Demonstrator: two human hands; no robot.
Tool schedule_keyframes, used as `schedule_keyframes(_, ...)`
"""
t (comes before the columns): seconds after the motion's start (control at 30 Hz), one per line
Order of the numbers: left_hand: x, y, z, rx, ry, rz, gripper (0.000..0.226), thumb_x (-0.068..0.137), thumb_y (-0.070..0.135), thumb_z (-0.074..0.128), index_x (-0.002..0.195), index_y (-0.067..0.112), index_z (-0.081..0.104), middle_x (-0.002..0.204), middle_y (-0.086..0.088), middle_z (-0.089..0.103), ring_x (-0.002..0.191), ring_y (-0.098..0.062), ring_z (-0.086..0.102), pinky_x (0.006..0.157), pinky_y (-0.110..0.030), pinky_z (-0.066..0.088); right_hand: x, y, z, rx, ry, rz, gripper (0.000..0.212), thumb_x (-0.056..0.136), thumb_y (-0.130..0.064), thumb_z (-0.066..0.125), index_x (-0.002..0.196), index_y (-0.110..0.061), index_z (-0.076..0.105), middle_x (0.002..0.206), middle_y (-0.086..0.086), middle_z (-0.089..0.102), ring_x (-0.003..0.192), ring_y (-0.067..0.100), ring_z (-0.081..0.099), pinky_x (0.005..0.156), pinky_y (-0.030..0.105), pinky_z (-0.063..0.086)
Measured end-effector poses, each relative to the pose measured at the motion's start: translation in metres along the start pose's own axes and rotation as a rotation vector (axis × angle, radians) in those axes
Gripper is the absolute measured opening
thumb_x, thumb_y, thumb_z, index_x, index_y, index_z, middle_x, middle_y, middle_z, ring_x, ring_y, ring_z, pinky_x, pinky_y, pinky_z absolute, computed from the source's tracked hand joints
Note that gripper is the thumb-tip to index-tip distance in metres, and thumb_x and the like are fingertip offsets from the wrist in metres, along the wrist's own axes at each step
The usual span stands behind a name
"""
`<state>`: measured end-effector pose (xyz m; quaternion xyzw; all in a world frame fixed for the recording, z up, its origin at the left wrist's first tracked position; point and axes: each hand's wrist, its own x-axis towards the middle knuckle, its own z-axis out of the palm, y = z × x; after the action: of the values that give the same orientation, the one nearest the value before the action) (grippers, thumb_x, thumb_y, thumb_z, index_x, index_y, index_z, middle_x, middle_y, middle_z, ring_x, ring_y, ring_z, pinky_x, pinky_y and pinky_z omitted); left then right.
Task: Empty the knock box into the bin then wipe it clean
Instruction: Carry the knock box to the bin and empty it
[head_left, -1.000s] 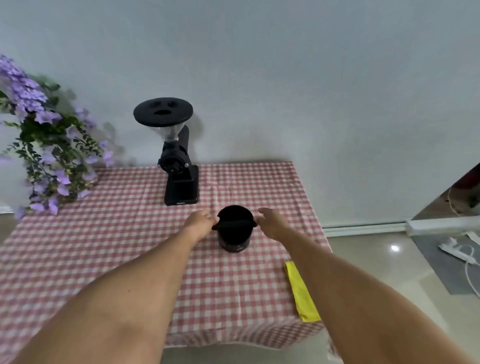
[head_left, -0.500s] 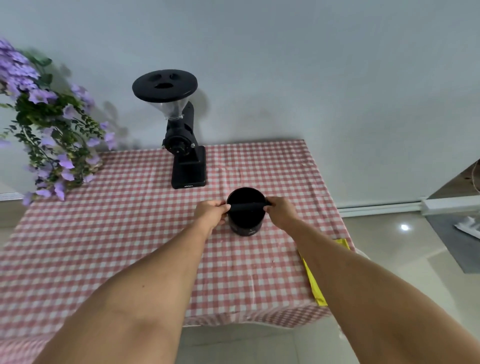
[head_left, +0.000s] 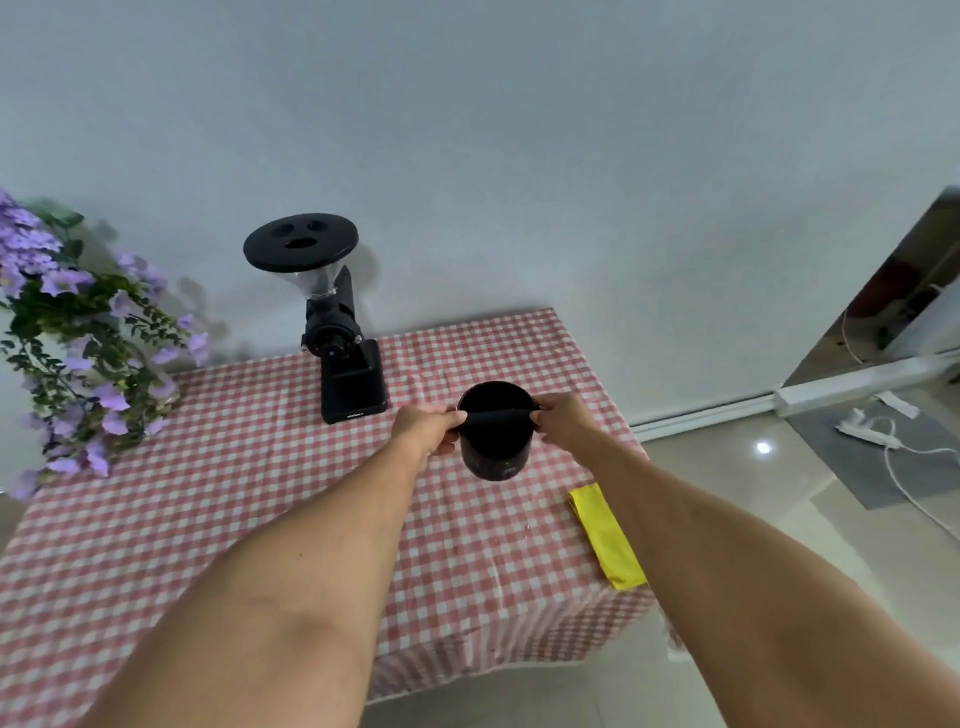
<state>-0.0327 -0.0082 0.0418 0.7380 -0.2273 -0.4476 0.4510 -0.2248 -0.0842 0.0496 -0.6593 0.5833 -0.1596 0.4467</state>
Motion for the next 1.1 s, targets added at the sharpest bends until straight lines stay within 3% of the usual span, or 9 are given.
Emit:
schedule_keyframes(0.13, -0.01, 0.018, 0.016, 0.037, -0.047, 0.042, 0.033, 0.081, 0.02, 0.084, 0.107, 0.005, 0.071, 0.093, -0.014, 0.075, 0.082, -0.025, 0.075, 0.08, -0.042, 0.063, -0.017, -0.002, -0.024, 0.001, 0.061, -0.024, 0.027, 0.092, 0.002, 0.05, 0.105, -0.004, 0.074, 0.078, 0.011, 0.057, 0.074, 0.024, 0.052, 0.068, 0.036, 0.043)
schedule_keyframes(0.33, -0.029, 0.037, 0.053, 0.123, -0.17, 0.068, 0.017, 0.082, 0.018, 0.081, 0.081, 0.006, 0.069, 0.082, -0.016, 0.075, 0.074, -0.027, 0.075, 0.071, -0.04, 0.064, -0.044, 0.012, -0.067, 0.06, 0.187, 0.007, 0.03, 0.091, 0.0, 0.052, 0.111, -0.004, 0.073, 0.081, 0.01, 0.059, 0.077, 0.024, 0.053, 0.073, 0.038, 0.045)
schedule_keyframes(0.47, -0.047, 0.042, 0.096, 0.128, -0.265, 0.071, 0.015, 0.084, 0.013, 0.076, 0.082, 0.002, 0.066, 0.077, -0.016, 0.071, 0.067, -0.027, 0.071, 0.068, -0.039, 0.063, -0.066, 0.036, -0.102, 0.194, 0.3, 0.071, 0.035, 0.093, -0.007, 0.058, 0.128, -0.011, 0.065, 0.094, 0.004, 0.061, 0.088, 0.02, 0.056, 0.092, 0.04, 0.05)
schedule_keyframes(0.57, -0.063, 0.046, 0.136, 0.136, -0.324, 0.083, 0.015, 0.084, 0.011, 0.076, 0.082, 0.001, 0.065, 0.075, -0.016, 0.069, 0.065, -0.028, 0.069, 0.074, -0.044, 0.062, -0.083, 0.061, -0.132, 0.263, 0.367, 0.096, 0.039, 0.091, -0.007, 0.063, 0.13, -0.006, 0.061, 0.096, 0.009, 0.063, 0.085, 0.023, 0.059, 0.094, 0.044, 0.052)
schedule_keyframes(0.67, -0.077, 0.051, 0.176, 0.158, -0.37, 0.104, 0.016, 0.083, 0.011, 0.076, 0.083, 0.0, 0.064, 0.076, -0.016, 0.069, 0.064, -0.027, 0.069, 0.061, -0.039, 0.063, -0.098, 0.087, -0.162, 0.256, 0.409, 0.102, 0.034, 0.091, -0.005, 0.064, 0.125, -0.004, 0.066, 0.095, 0.01, 0.062, 0.084, 0.025, 0.059, 0.091, 0.048, 0.054)
schedule_keyframes(0.8, -0.096, 0.053, 0.232, 0.172, -0.413, 0.097, 0.016, 0.083, 0.01, 0.075, 0.079, 0.001, 0.062, 0.071, -0.015, 0.066, 0.057, -0.024, 0.066, 0.046, -0.032, 0.06, -0.113, 0.122, -0.2, 0.277, 0.466, 0.155, 0.054, 0.09, -0.01, 0.068, 0.141, -0.008, 0.05, 0.111, 0.013, 0.063, 0.098, 0.028, 0.065, 0.09, 0.043, 0.056)
schedule_keyframes(0.87, -0.106, 0.054, 0.262, 0.166, -0.429, 0.091, 0.016, 0.083, 0.01, 0.075, 0.077, 0.002, 0.062, 0.068, -0.014, 0.065, 0.054, -0.023, 0.065, 0.045, -0.031, 0.058, -0.119, 0.141, -0.22, 0.276, 0.494, 0.21, 0.046, 0.091, -0.015, 0.068, 0.133, -0.001, 0.055, 0.11, 0.018, 0.067, 0.1, 0.032, 0.067, 0.09, 0.046, 0.056)
schedule_keyframes(0.97, -0.119, 0.052, 0.305, 0.168, -0.453, 0.085, 0.016, 0.081, 0.01, 0.076, 0.077, 0.001, 0.064, 0.066, -0.015, 0.066, 0.055, -0.026, 0.067, 0.058, -0.037, 0.061, -0.129, 0.168, -0.248, 0.28, 0.537, 0.261, 0.024, 0.092, -0.015, 0.066, 0.104, 0.006, 0.07, 0.089, 0.021, 0.069, 0.08, 0.032, 0.067, 0.079, 0.046, 0.06)
schedule_keyframes(1.1, -0.135, 0.046, 0.361, 0.193, -0.507, 0.084, 0.013, 0.08, 0.009, 0.077, 0.08, 0.002, 0.065, 0.07, -0.016, 0.068, 0.061, -0.027, 0.069, 0.067, -0.042, 0.062, -0.143, 0.203, -0.289, 0.266, 0.568, 0.285, 0.016, 0.09, -0.008, 0.064, 0.1, 0.001, 0.072, 0.081, 0.016, 0.063, 0.073, 0.025, 0.06, 0.067, 0.04, 0.058)
